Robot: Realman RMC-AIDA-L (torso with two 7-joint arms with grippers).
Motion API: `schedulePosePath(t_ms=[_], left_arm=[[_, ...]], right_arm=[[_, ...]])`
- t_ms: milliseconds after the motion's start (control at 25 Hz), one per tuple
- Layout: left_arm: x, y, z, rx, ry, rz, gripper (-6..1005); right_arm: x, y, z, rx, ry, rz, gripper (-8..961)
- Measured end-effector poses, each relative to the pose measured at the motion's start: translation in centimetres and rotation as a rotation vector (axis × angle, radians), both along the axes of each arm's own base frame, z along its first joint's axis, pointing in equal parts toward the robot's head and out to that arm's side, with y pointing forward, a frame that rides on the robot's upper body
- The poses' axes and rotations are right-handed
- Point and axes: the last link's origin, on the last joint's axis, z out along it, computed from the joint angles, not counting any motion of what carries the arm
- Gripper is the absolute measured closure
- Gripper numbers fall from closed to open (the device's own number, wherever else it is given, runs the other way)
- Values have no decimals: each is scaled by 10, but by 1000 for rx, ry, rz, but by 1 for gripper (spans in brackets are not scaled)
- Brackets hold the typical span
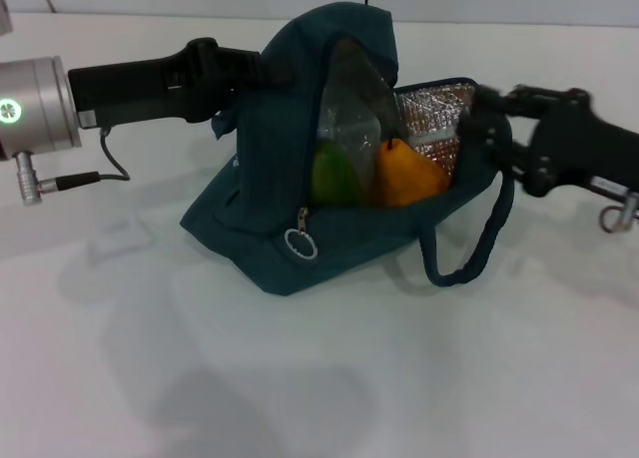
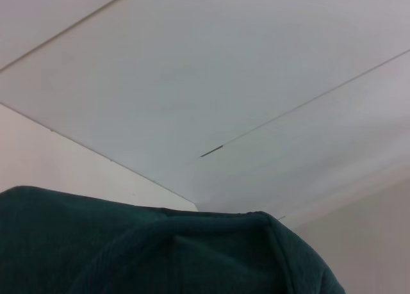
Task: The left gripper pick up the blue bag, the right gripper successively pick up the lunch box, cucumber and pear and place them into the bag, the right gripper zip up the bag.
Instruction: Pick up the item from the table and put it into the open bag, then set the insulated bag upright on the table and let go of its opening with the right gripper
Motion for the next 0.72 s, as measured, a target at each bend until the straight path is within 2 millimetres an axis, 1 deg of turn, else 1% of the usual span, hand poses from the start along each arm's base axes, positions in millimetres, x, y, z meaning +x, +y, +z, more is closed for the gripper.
schedulePosePath(t_ms=[120, 320, 560, 640, 720], left_arm=[[-1, 0, 0, 5, 4, -4, 936], [-2, 0, 1, 7, 6, -2, 936], [-3, 0, 2, 11, 9, 5, 936], [-3, 0, 2, 11, 9, 6, 936], [-3, 0, 2, 11, 9, 7, 936]], right_arm=[[15, -7, 10, 52, 34, -42, 766], [41, -21, 16, 98, 31, -105, 544], [65, -33, 9, 66, 9, -199, 337], [69, -33, 5, 57, -4, -223, 114], [72, -29, -1, 47, -44, -246, 107]])
